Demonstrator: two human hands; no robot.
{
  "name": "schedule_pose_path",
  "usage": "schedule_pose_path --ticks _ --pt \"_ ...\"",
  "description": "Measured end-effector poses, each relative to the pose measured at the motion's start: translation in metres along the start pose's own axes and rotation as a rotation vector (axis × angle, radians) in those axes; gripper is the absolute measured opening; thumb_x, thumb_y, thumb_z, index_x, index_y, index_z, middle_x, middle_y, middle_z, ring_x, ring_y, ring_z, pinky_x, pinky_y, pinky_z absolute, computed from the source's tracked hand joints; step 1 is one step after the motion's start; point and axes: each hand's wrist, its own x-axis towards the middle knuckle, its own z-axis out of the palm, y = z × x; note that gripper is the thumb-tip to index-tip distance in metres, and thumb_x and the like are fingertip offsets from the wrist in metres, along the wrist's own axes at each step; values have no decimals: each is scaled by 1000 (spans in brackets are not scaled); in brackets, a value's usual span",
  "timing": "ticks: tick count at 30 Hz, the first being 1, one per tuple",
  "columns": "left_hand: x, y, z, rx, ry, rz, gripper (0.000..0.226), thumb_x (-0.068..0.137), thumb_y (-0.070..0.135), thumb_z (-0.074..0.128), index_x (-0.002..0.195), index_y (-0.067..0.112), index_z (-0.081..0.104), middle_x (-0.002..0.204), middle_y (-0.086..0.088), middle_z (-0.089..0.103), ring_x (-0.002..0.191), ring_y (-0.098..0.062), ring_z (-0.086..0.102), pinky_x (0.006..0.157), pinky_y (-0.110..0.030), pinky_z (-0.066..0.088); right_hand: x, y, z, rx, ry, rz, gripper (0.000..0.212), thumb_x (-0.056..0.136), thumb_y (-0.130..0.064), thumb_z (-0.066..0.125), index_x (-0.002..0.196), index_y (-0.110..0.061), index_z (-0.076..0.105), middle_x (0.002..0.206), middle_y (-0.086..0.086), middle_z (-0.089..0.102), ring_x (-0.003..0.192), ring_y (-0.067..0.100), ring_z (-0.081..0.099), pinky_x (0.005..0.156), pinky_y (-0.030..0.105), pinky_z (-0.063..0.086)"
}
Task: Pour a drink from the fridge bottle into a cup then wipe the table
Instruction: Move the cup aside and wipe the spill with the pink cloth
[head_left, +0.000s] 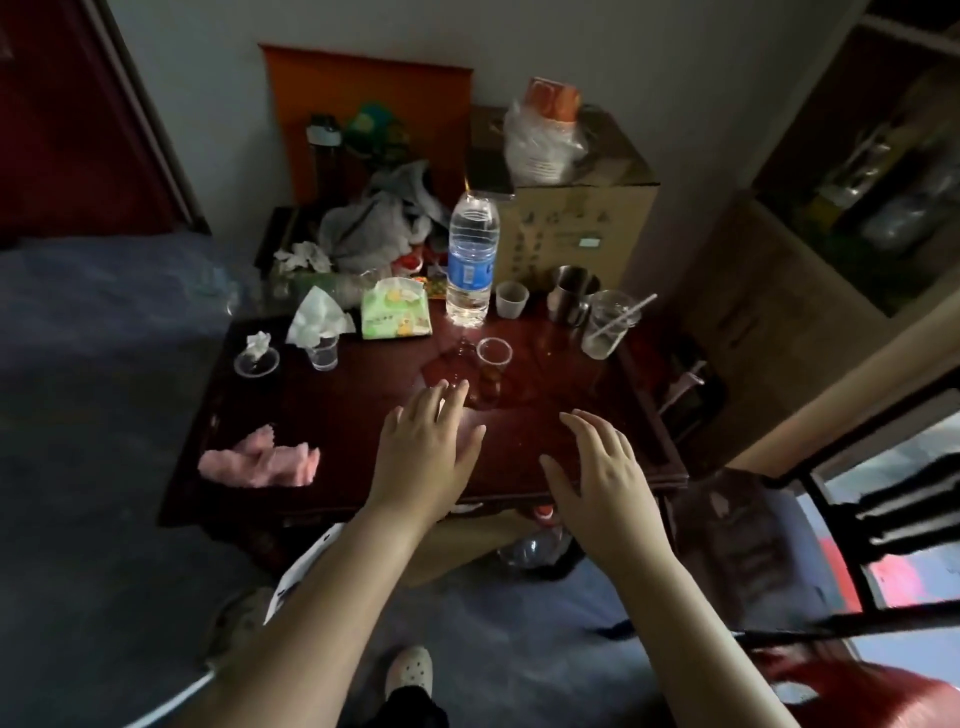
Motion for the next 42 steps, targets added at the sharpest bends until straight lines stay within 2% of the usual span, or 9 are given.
schedule_pose_path --ticks 8,12,15,20,26,29,36,39,42 --pt "51 -42 58 -6 -165 -19 64 91 49 30 137 8 46 136 -15 52 128 -28 47 96 -46 46 55 27 70 32 -164 65 52 90 -36 58 133 -7 48 139 8 47 130 24 41 102 31 37" --pt "56 -49 88 26 -209 -40 59 90 42 52 138 8 46 135 -15 52 126 -28 49 91 -43 48 77 54 100 15 -323 91 55 92 -38 54 137 -10 42 145 7 39 135 23 33 107 32 32" --pt "64 -48 106 64 -259 -81 61 89 42 54 139 9 45 136 -14 50 124 -29 49 89 -42 48 95 73 119 2 -456 54 58 94 -39 50 142 -10 35 150 7 31 139 22 26 111 29 26" --pt "74 -45 140 102 -457 -232 67 95 48 42 151 18 20 157 -10 19 143 -25 20 109 -40 32 118 103 141 1 -625 16 63 94 -40 50 146 -13 28 153 7 24 141 23 22 112 33 28" --pt "78 -45 165 130 -604 -388 72 97 46 41 153 22 3 160 -7 -8 146 -31 -5 113 -51 17 131 131 162 -38 -738 -65 66 95 -43 46 149 -17 19 156 7 15 144 23 14 114 34 24" --pt "78 -49 171 115 -655 -427 71 97 47 38 153 24 0 159 -6 -12 146 -31 -9 114 -54 12 132 137 169 -93 -804 -104 67 96 -44 43 151 -18 14 157 7 10 145 23 9 115 35 24" --pt "72 -58 176 144 -707 -407 71 96 46 41 152 25 3 160 -5 -9 146 -31 -6 113 -55 17 127 139 176 -126 -771 -122 66 94 -39 48 149 -16 21 156 10 16 144 27 13 112 40 29" --pt "73 -61 173 128 -726 -402 72 96 46 42 152 25 3 160 -5 -10 146 -31 -6 113 -55 17 131 135 174 -97 -763 -93 63 94 -39 48 147 -15 26 154 7 21 143 24 17 112 37 29" --pt "73 -62 173 128 -733 -397 74 95 47 43 152 26 1 160 -5 -11 146 -30 -7 113 -54 18 154 126 168 -12 -610 -68 54 92 -35 54 139 -12 40 144 6 36 135 21 30 109 38 35"
